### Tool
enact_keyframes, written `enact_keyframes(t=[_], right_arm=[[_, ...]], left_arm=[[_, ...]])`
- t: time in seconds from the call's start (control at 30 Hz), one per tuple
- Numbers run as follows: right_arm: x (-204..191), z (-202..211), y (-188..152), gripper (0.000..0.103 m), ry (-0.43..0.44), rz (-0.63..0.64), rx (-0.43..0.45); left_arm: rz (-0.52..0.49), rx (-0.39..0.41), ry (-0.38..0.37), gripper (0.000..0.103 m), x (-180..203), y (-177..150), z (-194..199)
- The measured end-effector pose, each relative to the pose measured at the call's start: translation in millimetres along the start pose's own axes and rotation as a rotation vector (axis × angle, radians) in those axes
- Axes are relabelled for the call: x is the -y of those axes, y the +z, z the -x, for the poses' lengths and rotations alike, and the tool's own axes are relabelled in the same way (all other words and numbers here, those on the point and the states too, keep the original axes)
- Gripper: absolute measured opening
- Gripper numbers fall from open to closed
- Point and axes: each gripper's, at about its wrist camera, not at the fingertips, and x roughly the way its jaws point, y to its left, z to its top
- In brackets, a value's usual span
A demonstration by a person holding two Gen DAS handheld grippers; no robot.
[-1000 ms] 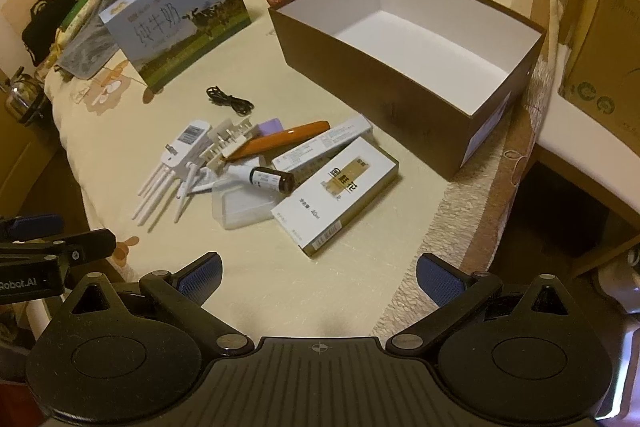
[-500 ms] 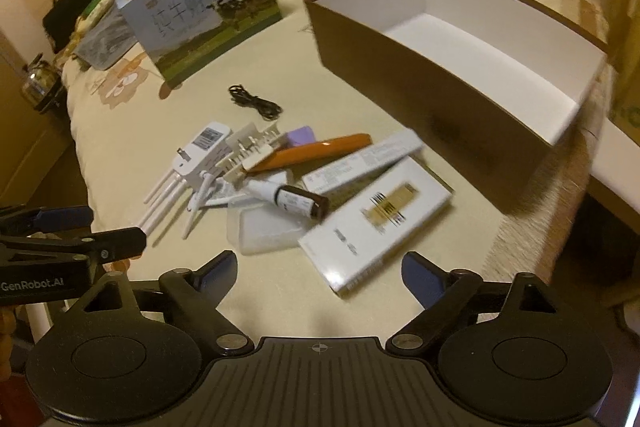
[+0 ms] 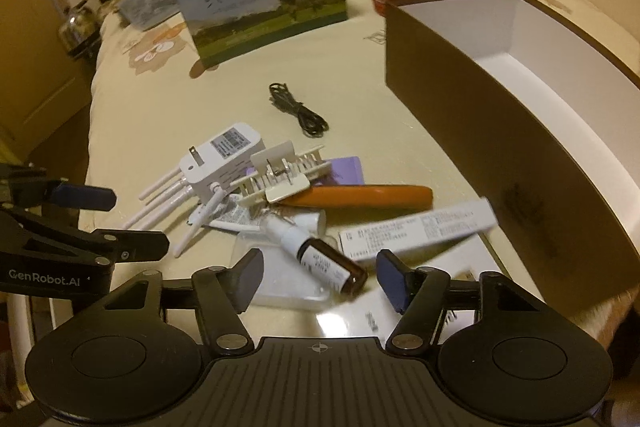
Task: Organize rigid objects
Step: 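Grasp the brown spray bottle with the right tool while the left tool approaches the white clip, then close the left tool on the white plastic clip and lift it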
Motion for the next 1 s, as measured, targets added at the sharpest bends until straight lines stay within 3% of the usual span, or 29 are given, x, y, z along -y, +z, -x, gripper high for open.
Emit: enact_keyframes(t=[0.23,0.47,0.57,0.73,1.0], right_arm=[[-5,-27,2,0.046,0.016,0.119,-0.028],[-15,-42,-6,0.04,0.013,0.27,-0.037],[-21,-44,-7,0.026,0.002,0.324,-0.04],[-21,-46,-11,0.023,0.0,0.327,-0.044],[-1,-21,-12,0.02,0.019,0.152,0.0]], left_arm=[[0.001,-0.031,-0.005,0.072,-2,3,-20],[-0.003,-0.049,-0.003,0.071,-5,1,-30],[-0.006,-0.055,-0.004,0.071,-4,1,-34],[-0.027,-0.054,-0.004,0.071,0,1,-36],[-0.081,-0.04,-0.006,0.07,10,6,-36]])
